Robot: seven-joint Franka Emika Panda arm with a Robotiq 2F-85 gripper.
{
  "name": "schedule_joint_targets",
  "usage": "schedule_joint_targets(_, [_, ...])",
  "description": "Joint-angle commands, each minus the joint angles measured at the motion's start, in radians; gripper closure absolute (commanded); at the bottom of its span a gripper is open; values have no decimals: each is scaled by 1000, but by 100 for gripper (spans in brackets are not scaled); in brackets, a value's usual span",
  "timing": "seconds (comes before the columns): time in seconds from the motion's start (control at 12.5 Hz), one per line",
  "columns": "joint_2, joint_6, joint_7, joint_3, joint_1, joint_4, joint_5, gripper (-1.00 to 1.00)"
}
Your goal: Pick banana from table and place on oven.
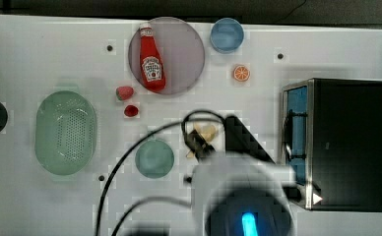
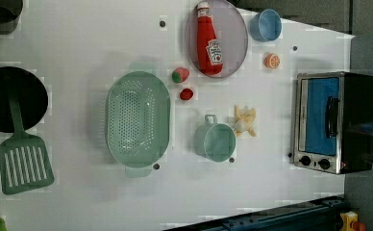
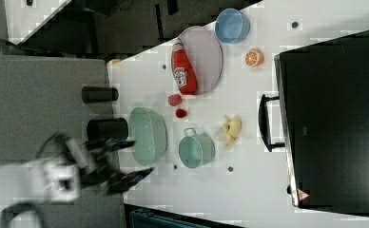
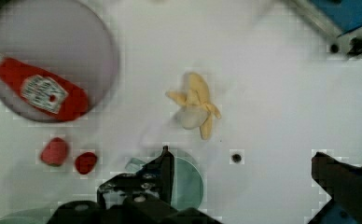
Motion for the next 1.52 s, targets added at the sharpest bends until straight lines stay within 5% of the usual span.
schedule_joint_targets(0.08, [117,167,25,1,4,-102,-8,-100])
schedule_joint_targets(0.72, [520,659,25,1,-3,-183,-8,-100])
schedule_joint_targets(1.2, [703,859,27,4,-2,-206,-8,-100])
schedule_joint_targets(1.28, [721,877,27,4,-2,-206,-8,-93])
schedule_joint_targets(1.52, [748,909,27,5,-1,-207,-8,-18])
